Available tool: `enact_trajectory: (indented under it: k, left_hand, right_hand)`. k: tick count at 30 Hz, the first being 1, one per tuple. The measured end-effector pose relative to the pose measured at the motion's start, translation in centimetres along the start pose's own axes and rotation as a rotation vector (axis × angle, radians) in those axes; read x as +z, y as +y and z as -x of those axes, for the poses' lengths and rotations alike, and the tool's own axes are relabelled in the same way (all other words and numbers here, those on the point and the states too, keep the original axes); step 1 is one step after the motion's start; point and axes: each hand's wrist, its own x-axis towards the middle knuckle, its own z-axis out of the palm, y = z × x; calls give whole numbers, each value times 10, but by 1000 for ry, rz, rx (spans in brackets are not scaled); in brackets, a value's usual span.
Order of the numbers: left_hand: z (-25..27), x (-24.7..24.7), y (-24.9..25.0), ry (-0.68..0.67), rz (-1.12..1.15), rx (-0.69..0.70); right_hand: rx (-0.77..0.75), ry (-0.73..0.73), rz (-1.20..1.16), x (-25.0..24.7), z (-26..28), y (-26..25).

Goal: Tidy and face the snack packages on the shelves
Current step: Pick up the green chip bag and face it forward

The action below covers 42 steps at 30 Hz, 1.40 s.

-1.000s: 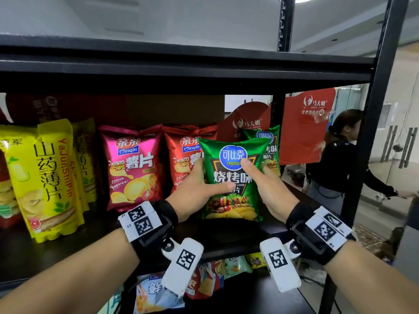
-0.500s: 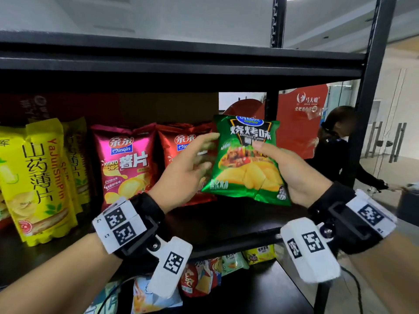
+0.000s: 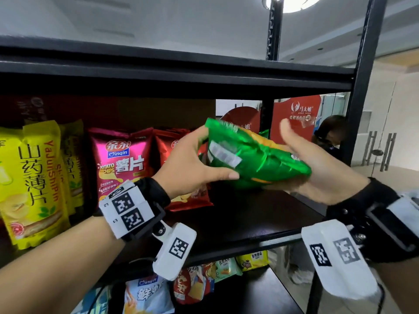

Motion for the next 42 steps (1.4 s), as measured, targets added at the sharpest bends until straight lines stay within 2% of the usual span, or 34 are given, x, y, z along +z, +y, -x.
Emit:
enact_trajectory:
  k: [2, 4, 7, 8, 11, 13, 17, 21, 25, 27, 30, 31, 33, 35, 37, 39, 40, 42]
  left_hand:
    - [-3, 4, -1, 58, 108, -49]
    - [-6, 12, -4, 105, 187, -100]
    - [-6, 21, -3, 161, 219, -193]
    - [-5, 22, -3, 178, 214, -237]
    - [-6, 27, -7, 180, 270, -311]
    - [-5, 28, -5, 175, 290, -334]
    - [-1, 24, -6, 207, 204, -403]
    - [5, 16, -2, 145, 123, -430]
    - [11, 11, 1, 93, 62, -439]
    - [12, 10, 3, 68, 69, -449]
    - [10, 9, 5, 71, 233, -458]
    - [10, 9, 5, 61, 263, -448]
    - [10, 9, 3, 46, 218, -398]
    - [11, 12, -1, 102, 165, -330]
    - [13, 17, -5, 185, 99, -213]
    - [15, 24, -8, 200, -12, -65]
    - [15, 26, -8, 190, -54, 1]
    - [16, 28, -9, 164, -165, 81]
  right_hand:
    - [-94, -47, -154, 3, -4, 1]
    - [-163, -169, -309, 10, -10, 7]
    - [-247, -266, -366, 16, -16, 25]
    - [-272, -227, -321, 18, -17, 32]
    - [-341, 59, -122, 24, -25, 44]
    - [-378, 141, -96, 27, -29, 47]
    - [-357, 168, -112, 31, -36, 47]
    - [-257, 215, -165, 28, -38, 46]
    - [-182, 221, -119, 21, -39, 45]
    - [-172, 228, -56, 21, -39, 46]
    - [-200, 213, -94, 21, -38, 50]
    - [-238, 238, -79, 21, -37, 51]
    - [-322, 353, 112, 21, -37, 53]
    - [-294, 448, 275, 19, -39, 58]
    - [-211, 489, 162, 21, -42, 61]
    - [-64, 497, -46, 23, -41, 61]
    - [22, 469, -117, 24, -39, 61]
    - [171, 288, -249, 22, -34, 60]
